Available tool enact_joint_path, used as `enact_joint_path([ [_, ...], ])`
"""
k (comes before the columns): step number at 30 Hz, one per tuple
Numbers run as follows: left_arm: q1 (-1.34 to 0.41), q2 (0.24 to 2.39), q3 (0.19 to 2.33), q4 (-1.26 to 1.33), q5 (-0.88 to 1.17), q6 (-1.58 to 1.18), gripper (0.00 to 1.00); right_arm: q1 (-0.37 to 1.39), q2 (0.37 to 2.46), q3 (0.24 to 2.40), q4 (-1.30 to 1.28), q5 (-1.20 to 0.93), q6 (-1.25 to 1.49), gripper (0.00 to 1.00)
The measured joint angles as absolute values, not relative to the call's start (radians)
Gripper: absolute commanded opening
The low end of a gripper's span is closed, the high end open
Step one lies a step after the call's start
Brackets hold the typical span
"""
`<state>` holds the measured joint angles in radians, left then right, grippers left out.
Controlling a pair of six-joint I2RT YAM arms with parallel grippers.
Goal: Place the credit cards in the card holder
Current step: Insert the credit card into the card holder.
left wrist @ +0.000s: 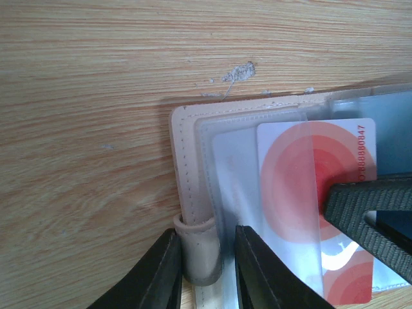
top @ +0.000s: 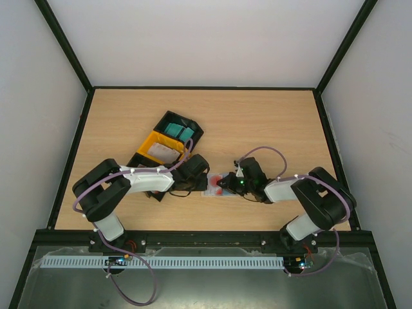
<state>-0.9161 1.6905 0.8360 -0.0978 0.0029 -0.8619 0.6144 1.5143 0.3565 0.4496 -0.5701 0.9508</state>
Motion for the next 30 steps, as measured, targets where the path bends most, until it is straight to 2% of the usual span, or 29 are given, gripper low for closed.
enact_joint_path([
  [9,-0.916,1.691,0.836,-0.096,0.004,-0.857,0.25,0.614,1.571,0.373,0.511,-0.618,0.931,0.04],
  [12,-0.916,1.691,0.836,-0.096,0.004,-0.856,0.25,0.624,1.566,0.372,0.517,-0.601,0.935,0.11],
  [16,-0.916,1.691,0.832,-0.086,0.003,-0.857,0.25,0.643,1.515,0.369,0.474,-0.539,0.942,0.26],
  [19,-0.916,1.692,0.824,-0.057,0.007,-0.857,0.25,0.653,1.441,0.363,0.391,-0.477,0.942,0.33],
  [30,-0.916,1.696,0.812,-0.015,0.023,-0.857,0.26,0.725,1.37,0.4,0.225,-0.315,0.946,0.35],
])
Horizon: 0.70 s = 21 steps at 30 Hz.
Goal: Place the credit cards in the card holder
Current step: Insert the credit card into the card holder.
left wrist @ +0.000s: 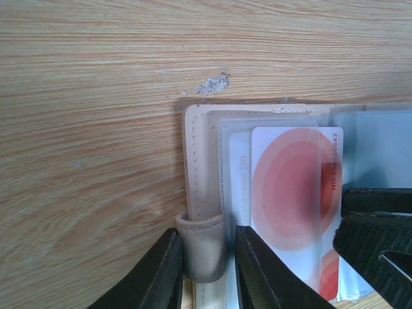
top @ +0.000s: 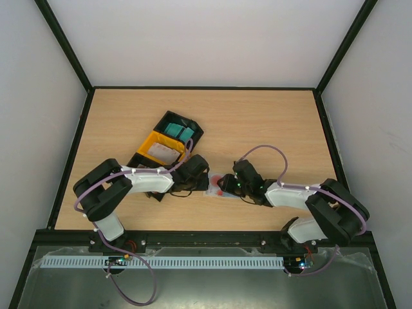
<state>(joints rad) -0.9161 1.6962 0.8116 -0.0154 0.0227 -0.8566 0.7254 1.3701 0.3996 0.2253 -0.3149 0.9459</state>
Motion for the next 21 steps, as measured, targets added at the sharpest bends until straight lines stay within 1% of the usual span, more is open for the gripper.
enact_joint_path([
  [8,-0.916,1.695,0.799,0.013,0.029,-0.857,0.26,0.766,1.397,0.435,0.189,-0.268,0.95,0.25],
  [14,-0.916,1.691,0.791,0.022,0.03,-0.859,0.27,0.765,1.412,0.435,0.213,-0.294,0.964,0.24],
  [21,-0.916,1.688,0.785,0.034,0.037,-0.866,0.29,0.762,1.42,0.408,0.29,-0.361,1.024,0.26],
])
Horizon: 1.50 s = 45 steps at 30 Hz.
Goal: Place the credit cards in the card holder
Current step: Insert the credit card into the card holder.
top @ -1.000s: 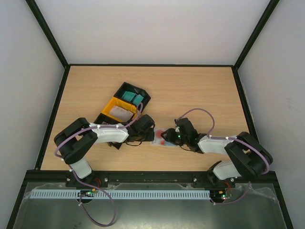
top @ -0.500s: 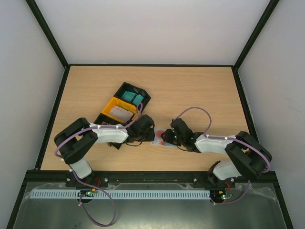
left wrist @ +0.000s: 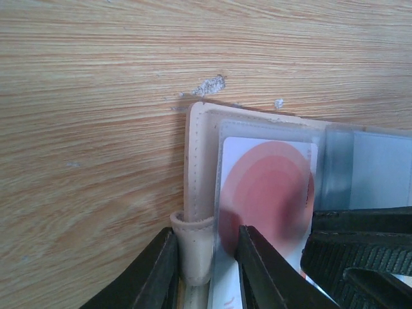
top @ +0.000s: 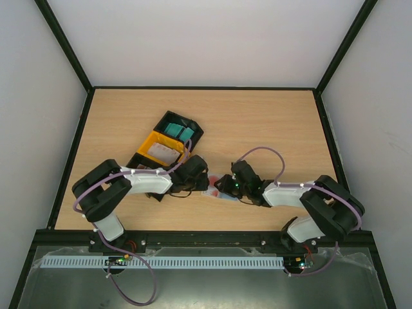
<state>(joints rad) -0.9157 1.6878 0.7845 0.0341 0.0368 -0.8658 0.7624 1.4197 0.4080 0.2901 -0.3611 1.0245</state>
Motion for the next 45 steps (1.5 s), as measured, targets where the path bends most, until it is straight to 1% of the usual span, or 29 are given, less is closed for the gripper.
enact_joint_path([
  [4,-0.914,1.682,0.779,0.036,0.036,-0.873,0.31,0.762,1.427,0.404,0.312,-0.374,1.062,0.3],
  [7,-0.914,1.679,0.778,0.036,0.036,-0.879,0.36,0.765,1.414,0.404,0.303,-0.363,1.078,0.34],
  [11,-0.914,1.666,0.777,0.017,0.039,-0.879,0.49,0.772,1.328,0.405,0.239,-0.316,1.079,0.41],
  [14,-0.908,1.642,0.783,-0.044,0.03,-0.867,0.59,0.773,1.237,0.414,0.175,-0.263,1.064,0.44],
  [18,-0.886,1.604,0.82,-0.158,0.0,-0.831,0.66,0.773,1.132,0.435,0.086,-0.186,1.033,0.47],
  [22,-0.833,1.551,0.886,-0.251,-0.032,-0.784,0.7,0.772,1.076,0.444,0.031,-0.141,1.0,0.5],
  [30,-0.709,1.473,0.989,-0.379,-0.054,-0.698,0.72,0.772,1.053,0.444,-0.017,-0.108,0.937,0.53],
  [35,-0.68,1.415,0.994,-0.488,-0.063,-0.68,0.71,0.772,1.057,0.444,-0.026,-0.108,0.908,0.53],
  [36,-0.675,1.395,0.993,-0.514,-0.067,-0.681,0.7,0.772,1.061,0.444,-0.027,-0.112,0.903,0.53],
  [42,-0.619,1.235,0.959,-0.648,-0.091,-0.71,0.54,0.772,1.089,0.448,-0.04,-0.147,0.878,0.53],
  [45,-0.582,1.172,0.898,-0.684,-0.087,-0.744,0.5,0.772,1.116,0.467,-0.048,-0.16,0.861,0.53],
])
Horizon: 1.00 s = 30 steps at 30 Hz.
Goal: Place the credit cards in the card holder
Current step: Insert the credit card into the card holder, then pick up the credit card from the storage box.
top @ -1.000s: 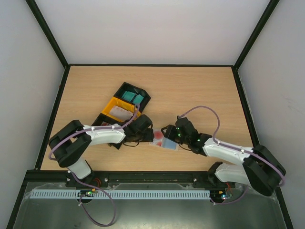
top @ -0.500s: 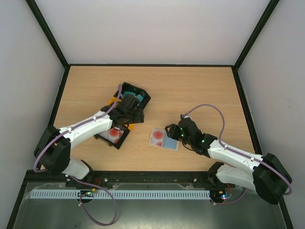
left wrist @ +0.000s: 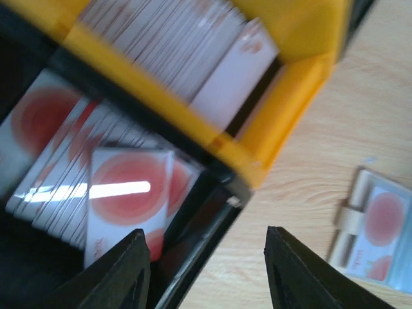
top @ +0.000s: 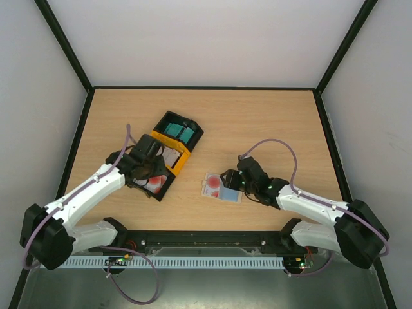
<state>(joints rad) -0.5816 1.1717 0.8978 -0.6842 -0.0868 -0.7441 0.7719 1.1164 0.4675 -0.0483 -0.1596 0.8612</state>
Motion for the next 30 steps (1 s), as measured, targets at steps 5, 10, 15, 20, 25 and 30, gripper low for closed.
enact_joint_path([
  [5,-0.54,1.161,0.79,-0.73,-0.075,-0.771,0.51,0.772,1.164,0.494,-0.044,-0.17,0.844,0.53],
  [10,-0.48,1.201,0.773,-0.736,-0.072,-0.753,0.62,0.772,1.218,0.496,-0.012,-0.178,0.843,0.52],
  [15,-0.418,1.276,0.772,-0.695,-0.068,-0.719,0.6,0.773,1.248,0.496,0.018,-0.178,0.851,0.52],
  [20,-0.378,1.336,0.771,-0.632,-0.049,-0.685,0.61,0.773,1.264,0.497,0.036,-0.175,0.854,0.53],
  [25,-0.359,1.381,0.767,-0.58,-0.016,-0.659,0.52,0.773,1.277,0.497,0.039,-0.171,0.854,0.53],
  [30,-0.357,1.41,0.767,-0.566,0.006,-0.64,0.41,0.773,1.285,0.497,0.04,-0.165,0.854,0.53],
])
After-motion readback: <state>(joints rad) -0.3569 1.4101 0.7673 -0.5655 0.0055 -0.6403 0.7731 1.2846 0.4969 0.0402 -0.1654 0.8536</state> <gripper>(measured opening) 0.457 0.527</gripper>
